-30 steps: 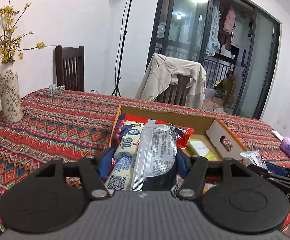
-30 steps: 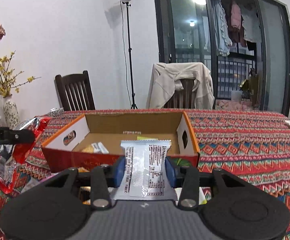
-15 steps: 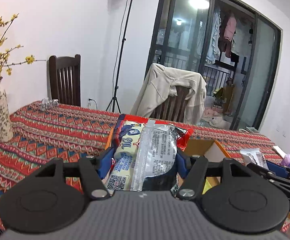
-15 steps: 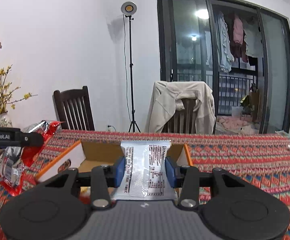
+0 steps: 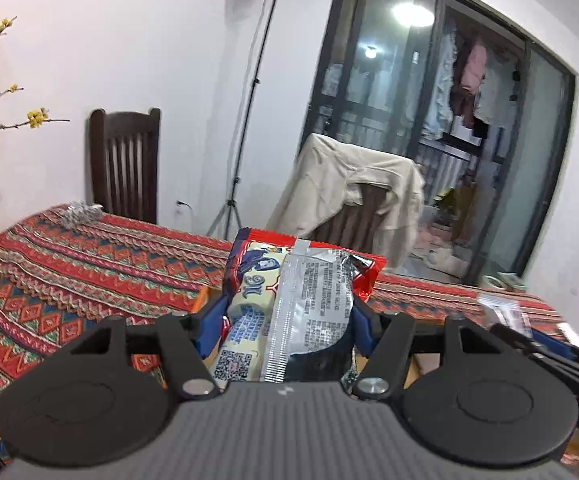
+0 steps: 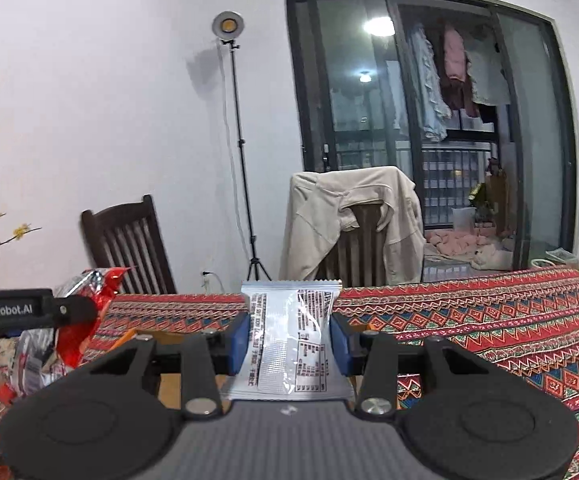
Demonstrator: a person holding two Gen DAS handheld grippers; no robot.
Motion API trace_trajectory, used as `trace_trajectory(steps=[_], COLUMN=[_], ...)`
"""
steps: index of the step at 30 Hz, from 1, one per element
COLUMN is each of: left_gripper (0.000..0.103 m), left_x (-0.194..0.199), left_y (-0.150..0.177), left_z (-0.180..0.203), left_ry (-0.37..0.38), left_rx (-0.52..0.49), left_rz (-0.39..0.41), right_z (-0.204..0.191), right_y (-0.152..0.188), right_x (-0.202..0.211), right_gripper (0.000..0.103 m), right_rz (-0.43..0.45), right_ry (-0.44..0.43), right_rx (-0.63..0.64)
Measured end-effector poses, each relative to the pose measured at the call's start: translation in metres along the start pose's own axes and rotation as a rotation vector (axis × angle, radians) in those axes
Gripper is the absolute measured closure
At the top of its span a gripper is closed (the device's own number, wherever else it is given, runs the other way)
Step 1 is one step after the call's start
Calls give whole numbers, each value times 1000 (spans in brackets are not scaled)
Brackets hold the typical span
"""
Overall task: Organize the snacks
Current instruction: 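Lift both packets over the box and open both tools to release them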
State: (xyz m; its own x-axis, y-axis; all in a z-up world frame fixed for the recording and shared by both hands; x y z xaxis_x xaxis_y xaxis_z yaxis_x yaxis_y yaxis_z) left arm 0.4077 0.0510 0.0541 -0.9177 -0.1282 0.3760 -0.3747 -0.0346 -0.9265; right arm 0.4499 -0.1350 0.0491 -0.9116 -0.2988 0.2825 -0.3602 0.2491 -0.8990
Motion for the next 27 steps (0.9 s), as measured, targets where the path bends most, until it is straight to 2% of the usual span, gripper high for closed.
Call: trace_trajectory(steps=[4,8,13,27], left_gripper=[39,39,39,39], left_x=[-20,-39,-55,-61], left_y=[16,34,52,65], left_z=[-6,-3,8,5], left_ry=[-19,-32,-10,-8], left_rx=[3,-43,-78,-74], left_rz=[-15,-42,-96,-133], right_z=[10,21,19,24], right_y=[16,36,55,68], right_x=[-20,-39,-50,-55], right_gripper=[61,61,61,61], right_rz=[-27,-88,-131,-174], right_ry=[18,22,29,41], right_rx=[-13,-22,10,8])
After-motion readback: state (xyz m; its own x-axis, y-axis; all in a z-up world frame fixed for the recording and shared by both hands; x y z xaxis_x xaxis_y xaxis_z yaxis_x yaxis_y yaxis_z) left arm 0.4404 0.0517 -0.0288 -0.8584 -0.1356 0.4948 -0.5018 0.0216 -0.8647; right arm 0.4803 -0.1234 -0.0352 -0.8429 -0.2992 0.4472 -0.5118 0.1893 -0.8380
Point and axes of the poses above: each gripper's, at about its wrist camera, not at the fingertips, and x roughly against the way its jaws point, z to its right, y to its underside, the point moved 10 cm from there along -x, roughly the way its jaws point, and after that the axes turned 12 degrees about -x, right-handed, at the moved point
